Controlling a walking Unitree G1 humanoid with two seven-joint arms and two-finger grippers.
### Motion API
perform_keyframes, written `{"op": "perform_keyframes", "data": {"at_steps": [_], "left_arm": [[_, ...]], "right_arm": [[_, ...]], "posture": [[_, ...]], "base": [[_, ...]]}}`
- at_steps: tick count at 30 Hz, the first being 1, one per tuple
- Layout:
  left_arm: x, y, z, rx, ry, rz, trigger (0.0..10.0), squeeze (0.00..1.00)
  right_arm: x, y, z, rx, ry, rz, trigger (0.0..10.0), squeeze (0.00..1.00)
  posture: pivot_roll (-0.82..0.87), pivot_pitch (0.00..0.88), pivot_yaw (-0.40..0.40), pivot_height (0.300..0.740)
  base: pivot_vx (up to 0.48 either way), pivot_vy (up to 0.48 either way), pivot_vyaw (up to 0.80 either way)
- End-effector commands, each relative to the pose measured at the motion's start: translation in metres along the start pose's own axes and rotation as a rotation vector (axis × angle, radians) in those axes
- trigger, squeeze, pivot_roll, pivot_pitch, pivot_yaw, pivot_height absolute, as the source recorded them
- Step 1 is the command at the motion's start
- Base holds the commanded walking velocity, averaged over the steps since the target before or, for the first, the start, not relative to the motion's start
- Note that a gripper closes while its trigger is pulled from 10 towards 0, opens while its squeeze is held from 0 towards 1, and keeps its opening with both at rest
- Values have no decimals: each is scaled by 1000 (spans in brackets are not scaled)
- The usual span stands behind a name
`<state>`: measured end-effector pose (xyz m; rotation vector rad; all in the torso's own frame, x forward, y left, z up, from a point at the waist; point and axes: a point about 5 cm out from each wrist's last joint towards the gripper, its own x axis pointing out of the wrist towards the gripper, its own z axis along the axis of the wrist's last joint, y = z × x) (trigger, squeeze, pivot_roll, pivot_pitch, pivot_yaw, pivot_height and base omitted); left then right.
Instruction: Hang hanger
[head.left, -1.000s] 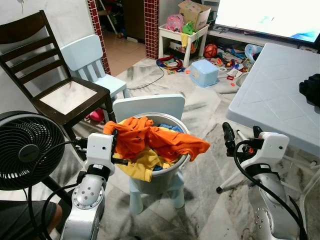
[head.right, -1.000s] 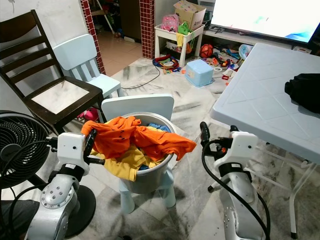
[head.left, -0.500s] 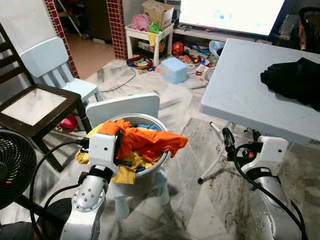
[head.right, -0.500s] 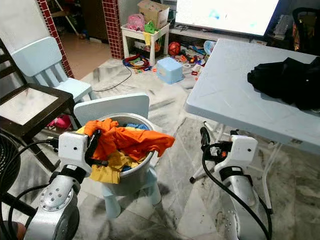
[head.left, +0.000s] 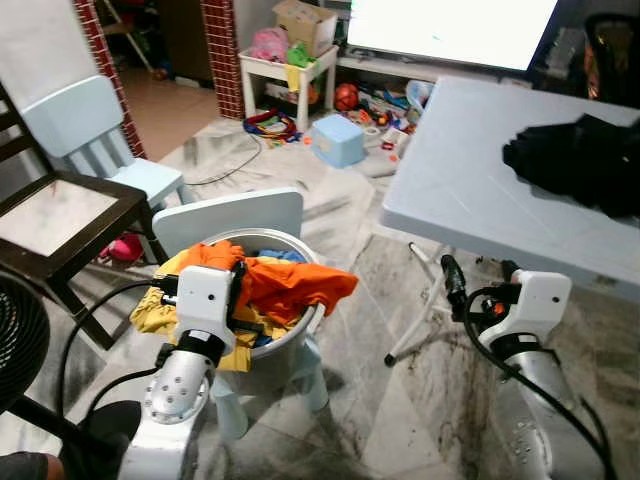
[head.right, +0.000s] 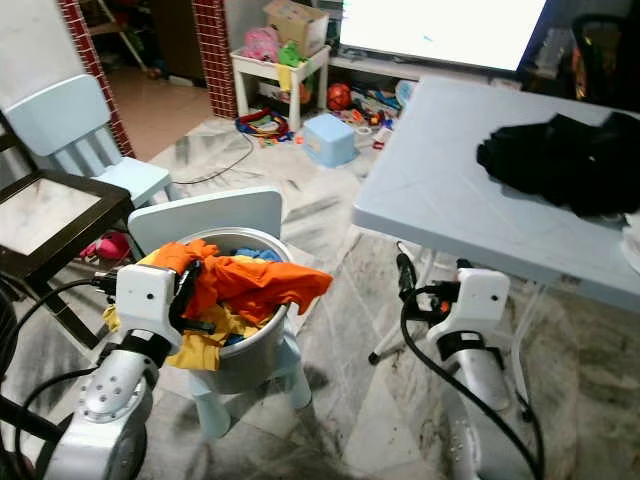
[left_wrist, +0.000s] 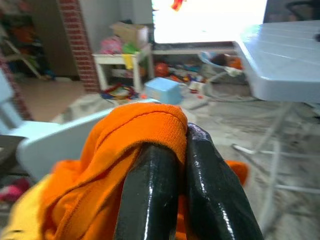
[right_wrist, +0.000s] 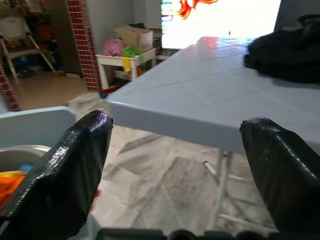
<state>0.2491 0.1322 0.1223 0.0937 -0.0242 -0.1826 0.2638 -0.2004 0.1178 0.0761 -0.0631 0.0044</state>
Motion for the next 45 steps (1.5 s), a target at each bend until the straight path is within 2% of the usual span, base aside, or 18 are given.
{"op": "perform_keyframes", "data": {"at_steps": [1,25,33,36,37,39,40,41,45], "left_arm": [[-2,4,2,9,-2,9,10000,0],[2,-4,3,-8,-5,-4,10000,0],[9,-12,9,-32,-31,-31,10000,0],[12,-20,12,-1,-36,-86,10000,0],[13,-27,15,9,-36,-158,10000,0],[13,-30,16,17,-35,-187,10000,0],[14,-36,19,25,-38,-252,10000,0],[15,-42,20,-2,-9,-312,10000,0],[15,-50,27,-41,-6,-386,10000,0]], "right_arm": [[2,2,4,-2,-9,6,10000,0],[7,0,7,-16,-12,-1,10000,0],[11,-1,9,-24,-18,0,10000,0],[12,0,9,-25,-18,4,10000,0],[12,0,9,-25,-18,6,10000,0],[12,0,9,-25,-18,6,10000,0],[12,0,9,-25,-18,7,10000,0],[13,0,9,-26,-18,10,10000,0],[15,1,9,-26,-20,14,10000,0]], "posture": [[17,85,-14,740],[0,80,-22,740],[-4,74,-23,740],[-3,71,-25,740],[-1,71,-28,740],[-1,71,-28,740],[-1,71,-28,740],[0,68,-30,740],[1,68,-29,740]], "base": [[0,-442,0],[0,-415,0],[0,-247,0],[0,0,0],[0,0,0],[0,0,0],[0,0,0],[0,0,0],[0,0,0]]}}
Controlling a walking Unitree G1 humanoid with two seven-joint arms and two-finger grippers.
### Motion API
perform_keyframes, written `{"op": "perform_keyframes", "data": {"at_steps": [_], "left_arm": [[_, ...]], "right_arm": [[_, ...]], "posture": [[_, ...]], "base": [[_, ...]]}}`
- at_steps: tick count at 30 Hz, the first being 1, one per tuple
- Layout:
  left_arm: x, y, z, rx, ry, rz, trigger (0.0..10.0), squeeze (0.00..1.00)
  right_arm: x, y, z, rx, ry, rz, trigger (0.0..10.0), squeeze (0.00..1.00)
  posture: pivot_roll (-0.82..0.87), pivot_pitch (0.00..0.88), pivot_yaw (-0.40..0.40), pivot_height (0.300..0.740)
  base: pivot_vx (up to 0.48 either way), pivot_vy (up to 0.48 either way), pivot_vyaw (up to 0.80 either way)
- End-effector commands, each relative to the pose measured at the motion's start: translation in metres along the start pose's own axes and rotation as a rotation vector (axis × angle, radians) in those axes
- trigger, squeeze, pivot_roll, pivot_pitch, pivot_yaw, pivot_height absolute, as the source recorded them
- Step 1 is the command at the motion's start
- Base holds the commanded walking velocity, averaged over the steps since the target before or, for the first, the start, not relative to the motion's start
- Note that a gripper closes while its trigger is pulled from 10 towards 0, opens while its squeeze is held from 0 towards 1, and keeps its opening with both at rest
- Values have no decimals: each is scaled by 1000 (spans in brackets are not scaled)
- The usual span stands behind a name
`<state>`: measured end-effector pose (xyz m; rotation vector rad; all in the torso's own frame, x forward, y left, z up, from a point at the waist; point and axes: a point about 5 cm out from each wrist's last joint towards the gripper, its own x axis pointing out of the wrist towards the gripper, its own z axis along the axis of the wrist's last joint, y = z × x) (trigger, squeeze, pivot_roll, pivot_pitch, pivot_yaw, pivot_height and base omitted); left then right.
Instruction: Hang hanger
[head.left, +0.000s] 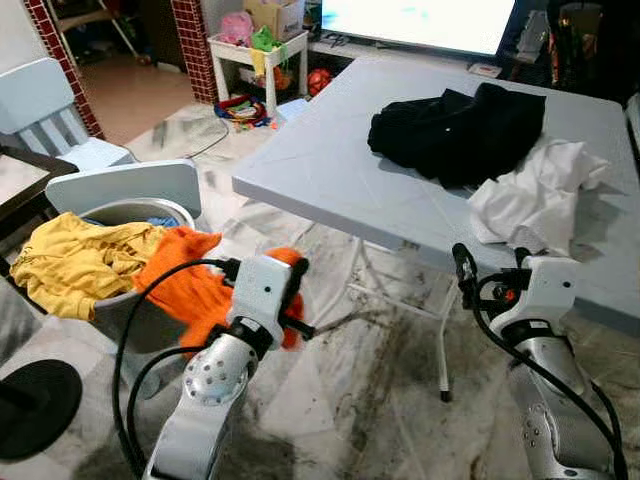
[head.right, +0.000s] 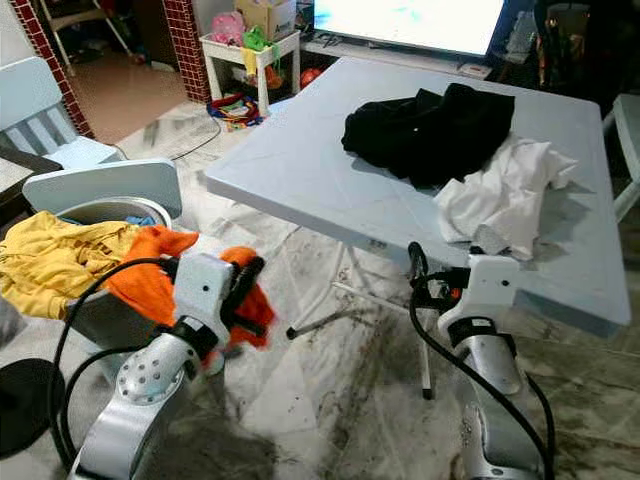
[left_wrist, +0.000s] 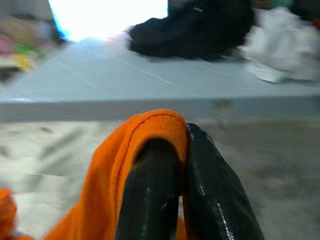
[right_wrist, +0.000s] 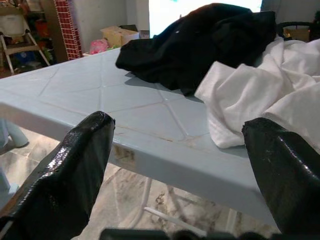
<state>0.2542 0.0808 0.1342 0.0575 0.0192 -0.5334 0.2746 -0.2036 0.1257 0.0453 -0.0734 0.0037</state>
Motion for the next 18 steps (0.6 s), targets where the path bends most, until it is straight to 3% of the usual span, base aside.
{"op": "perform_keyframes", "data": {"at_steps": [1,7,10,13,14,15,16,18], "left_arm": [[1,-2,12,3,-28,-43,10000,0],[2,-13,24,-6,-35,-138,10000,0],[-2,-17,19,-34,26,-220,10000,0],[-15,-8,-5,-21,186,-275,10000,0],[-25,5,-27,28,344,-258,10000,0],[-25,5,-27,28,344,-258,10000,0],[-35,19,-46,24,493,-209,10000,0],[-42,32,-60,-23,588,-114,10000,0]], "right_arm": [[4,4,2,4,-10,13,10000,0],[5,4,2,3,-11,14,10000,0],[5,5,1,2,-10,17,10000,0],[6,6,1,1,-8,22,10000,0],[7,6,0,0,-7,24,10000,0],[7,6,0,0,-7,24,10000,0],[8,6,0,-1,-6,25,10000,0],[8,6,0,-2,-6,27,10000,0]], "posture": [[1,68,-28,740],[4,68,-26,740],[5,68,-25,740],[9,69,-27,740],[14,71,-27,740],[14,71,-27,740],[16,71,-27,740],[19,71,-25,740]], "base": [[0,0,0],[0,0,0],[0,0,0],[0,0,0],[0,0,0],[0,0,0],[0,0,0],[0,0,0]]}}
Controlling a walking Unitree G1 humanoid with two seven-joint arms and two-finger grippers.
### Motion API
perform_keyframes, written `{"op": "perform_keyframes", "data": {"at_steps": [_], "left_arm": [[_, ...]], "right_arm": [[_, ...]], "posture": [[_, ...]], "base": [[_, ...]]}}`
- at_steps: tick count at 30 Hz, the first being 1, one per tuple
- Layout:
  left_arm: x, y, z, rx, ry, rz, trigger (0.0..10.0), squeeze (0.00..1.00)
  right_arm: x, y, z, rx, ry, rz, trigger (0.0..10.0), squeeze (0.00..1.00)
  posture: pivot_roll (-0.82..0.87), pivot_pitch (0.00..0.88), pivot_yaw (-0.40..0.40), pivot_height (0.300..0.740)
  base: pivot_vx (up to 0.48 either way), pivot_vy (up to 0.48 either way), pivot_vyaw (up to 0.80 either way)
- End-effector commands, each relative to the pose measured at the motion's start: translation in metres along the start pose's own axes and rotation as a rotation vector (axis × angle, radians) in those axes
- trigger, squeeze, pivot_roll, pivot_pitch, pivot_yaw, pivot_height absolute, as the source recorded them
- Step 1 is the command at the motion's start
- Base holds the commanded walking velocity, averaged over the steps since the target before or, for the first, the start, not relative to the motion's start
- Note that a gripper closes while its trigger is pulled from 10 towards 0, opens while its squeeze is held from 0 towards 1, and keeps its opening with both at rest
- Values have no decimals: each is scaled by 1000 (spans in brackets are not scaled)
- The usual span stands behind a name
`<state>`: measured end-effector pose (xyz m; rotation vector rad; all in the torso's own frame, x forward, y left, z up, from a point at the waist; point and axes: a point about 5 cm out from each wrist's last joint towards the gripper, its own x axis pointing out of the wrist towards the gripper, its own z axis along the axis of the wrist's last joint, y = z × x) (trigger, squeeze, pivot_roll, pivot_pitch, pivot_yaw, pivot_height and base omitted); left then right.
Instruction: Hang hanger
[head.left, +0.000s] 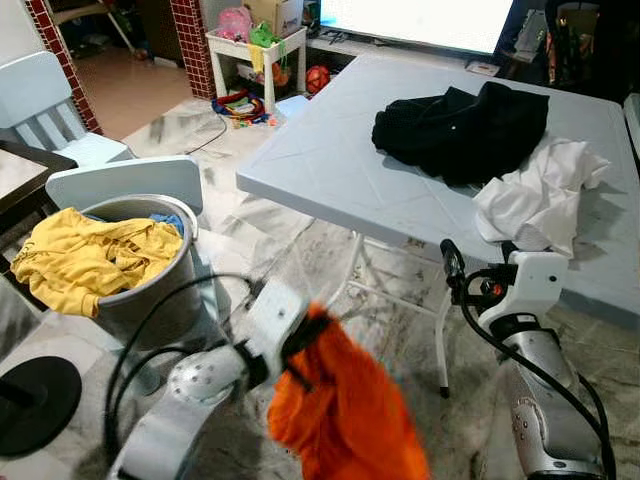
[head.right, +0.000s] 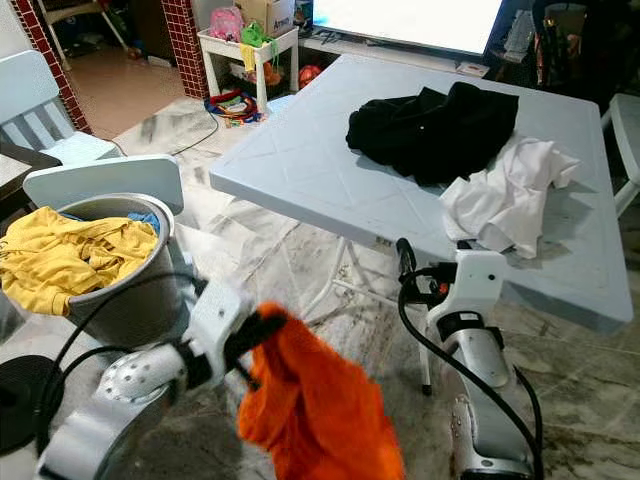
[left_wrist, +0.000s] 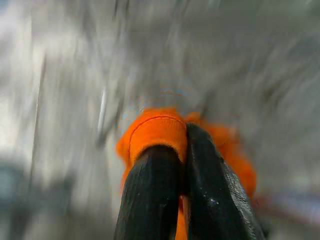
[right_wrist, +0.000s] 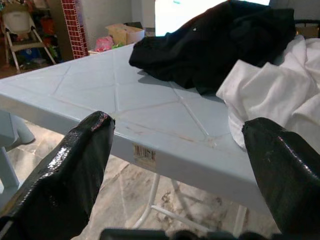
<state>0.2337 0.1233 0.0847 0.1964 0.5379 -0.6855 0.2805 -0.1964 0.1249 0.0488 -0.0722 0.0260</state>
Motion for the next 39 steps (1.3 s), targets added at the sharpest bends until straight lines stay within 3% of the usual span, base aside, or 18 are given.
{"op": "perform_keyframes", "data": {"at_steps": [1,5,7,10,13,14,15,17,21,23,32,39], "left_arm": [[-3,13,-12,-99,61,87,10000,0],[-10,16,-26,-322,97,92,10000,0],[-12,15,-29,-318,110,96,10000,0],[-14,16,-31,-214,114,105,10000,0],[-12,16,-24,-210,83,94,10000,0],[-10,25,-4,-140,-85,162,10000,0],[-10,25,-4,-140,-85,162,10000,0],[-13,38,22,-50,-302,288,10000,0],[-16,44,34,-22,-391,361,10000,0],[-14,40,45,-14,-464,363,10000,0],[-4,30,44,-86,-513,358,10000,0],[7,17,36,-124,-449,292,10000,0]], "right_arm": [[3,-1,1,-7,-7,5,10000,0],[5,-1,1,-8,-8,7,10000,0],[5,0,1,-7,-7,8,10000,0],[6,2,1,-5,-6,15,10000,0],[7,3,0,-5,-6,22,10000,0],[8,4,0,-4,-7,25,10000,0],[8,4,0,-4,-7,25,10000,0],[10,5,1,-4,-11,27,10000,0],[11,6,2,-3,-15,29,10000,0],[12,8,2,-2,-20,34,10000,0],[12,9,1,-3,-20,38,10000,0],[13,11,0,-4,-20,45,10000,0]], "posture": [[19,72,-24,740],[24,76,-26,740],[24,76,-27,740],[26,79,-31,740],[26,80,-33,740],[25,82,-32,740],[25,82,-32,740],[24,82,-33,740],[18,84,-32,740],[15,86,-33,740],[14,88,-30,740],[16,89,-31,740]], "base": [[0,0,0],[0,0,0],[0,0,0],[0,0,0],[0,0,0],[0,0,0],[0,0,0],[0,0,0],[0,0,0],[0,0,0],[0,0,0],[0,0,0]]}}
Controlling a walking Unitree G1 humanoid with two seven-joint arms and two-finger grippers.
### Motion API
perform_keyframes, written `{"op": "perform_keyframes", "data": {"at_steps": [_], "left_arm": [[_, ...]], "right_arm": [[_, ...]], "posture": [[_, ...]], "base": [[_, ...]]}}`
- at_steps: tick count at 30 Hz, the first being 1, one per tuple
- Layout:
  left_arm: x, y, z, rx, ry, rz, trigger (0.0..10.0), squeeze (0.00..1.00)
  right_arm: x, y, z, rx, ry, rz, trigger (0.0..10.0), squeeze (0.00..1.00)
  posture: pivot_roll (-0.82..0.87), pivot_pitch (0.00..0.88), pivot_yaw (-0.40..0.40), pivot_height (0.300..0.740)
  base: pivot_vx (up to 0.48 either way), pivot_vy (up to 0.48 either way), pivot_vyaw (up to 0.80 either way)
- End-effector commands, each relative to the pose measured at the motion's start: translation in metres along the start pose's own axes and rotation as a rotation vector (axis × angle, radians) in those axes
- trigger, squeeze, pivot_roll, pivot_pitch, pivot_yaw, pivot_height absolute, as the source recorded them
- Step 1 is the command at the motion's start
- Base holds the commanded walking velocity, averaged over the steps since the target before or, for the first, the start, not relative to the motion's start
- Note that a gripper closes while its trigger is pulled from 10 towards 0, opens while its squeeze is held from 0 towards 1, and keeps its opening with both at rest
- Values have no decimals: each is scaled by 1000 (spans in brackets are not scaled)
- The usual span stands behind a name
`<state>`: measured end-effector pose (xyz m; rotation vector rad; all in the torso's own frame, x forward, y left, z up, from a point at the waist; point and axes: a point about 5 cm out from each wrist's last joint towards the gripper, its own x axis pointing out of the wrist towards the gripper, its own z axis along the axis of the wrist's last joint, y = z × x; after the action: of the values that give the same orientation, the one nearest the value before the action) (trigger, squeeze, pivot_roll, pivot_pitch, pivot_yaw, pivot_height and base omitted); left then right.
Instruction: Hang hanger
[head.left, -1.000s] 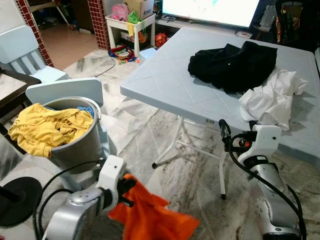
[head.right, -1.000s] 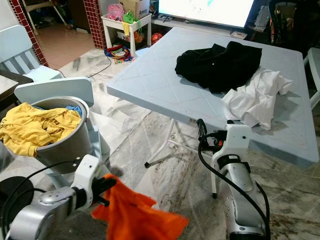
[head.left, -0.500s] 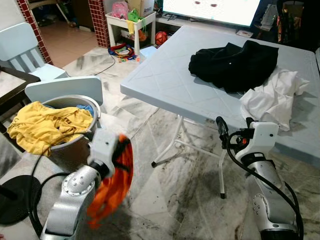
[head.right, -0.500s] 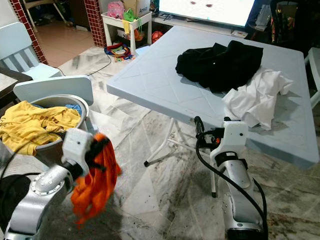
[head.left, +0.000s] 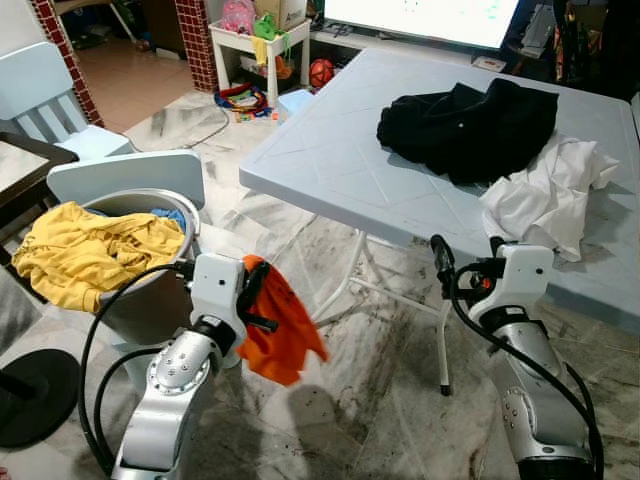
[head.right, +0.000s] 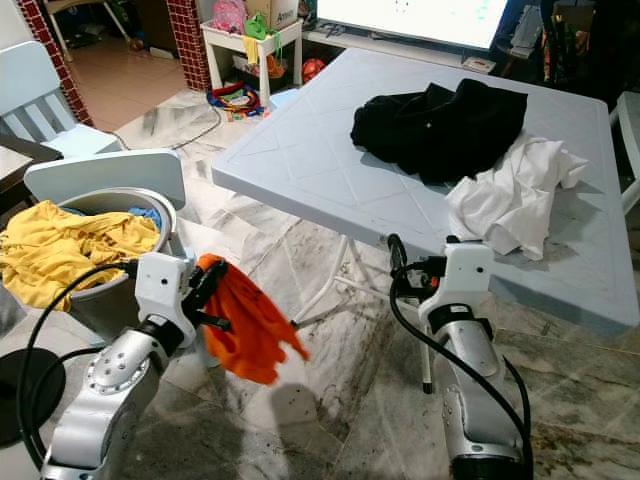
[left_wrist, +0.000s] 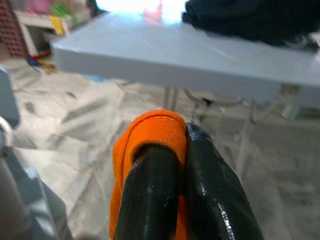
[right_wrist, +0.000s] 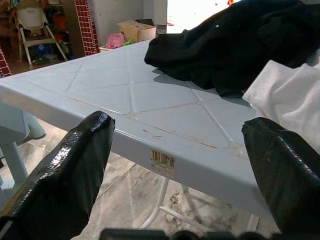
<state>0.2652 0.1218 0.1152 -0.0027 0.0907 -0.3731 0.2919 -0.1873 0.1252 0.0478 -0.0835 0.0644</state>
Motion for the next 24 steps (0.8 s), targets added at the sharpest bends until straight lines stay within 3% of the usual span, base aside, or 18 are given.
{"op": "perform_keyframes", "data": {"at_steps": [1,3,12,15,20,23,24], "left_arm": [[-2,-5,-9,11,52,-32,10000,0],[-4,-11,-20,17,123,-69,10000,0],[-14,-29,-36,54,234,-237,10000,0],[-23,-37,-41,102,301,-399,10000,0],[-34,-27,-40,267,380,-590,10000,0],[-36,-21,-39,295,415,-629,10000,0],[-40,-14,-35,353,440,-687,10000,0]], "right_arm": [[2,2,1,-6,-9,6,10000,0],[2,2,1,-7,-10,6,10000,0],[1,2,0,-10,-4,6,10000,0],[1,2,-1,-14,-1,6,10000,0],[2,1,-2,-19,6,8,10000,0],[2,1,-3,-20,8,10,10000,0],[3,2,-3,-22,10,11,10000,0]], "posture": [[16,89,-31,740],[14,93,-28,740],[12,94,-29,740],[11,95,-31,740],[15,97,-36,740],[16,97,-37,740],[18,97,-36,740]], "base": [[0,0,0],[0,0,0],[0,0,0],[0,0,0],[0,0,0],[0,0,0],[0,0,0]]}}
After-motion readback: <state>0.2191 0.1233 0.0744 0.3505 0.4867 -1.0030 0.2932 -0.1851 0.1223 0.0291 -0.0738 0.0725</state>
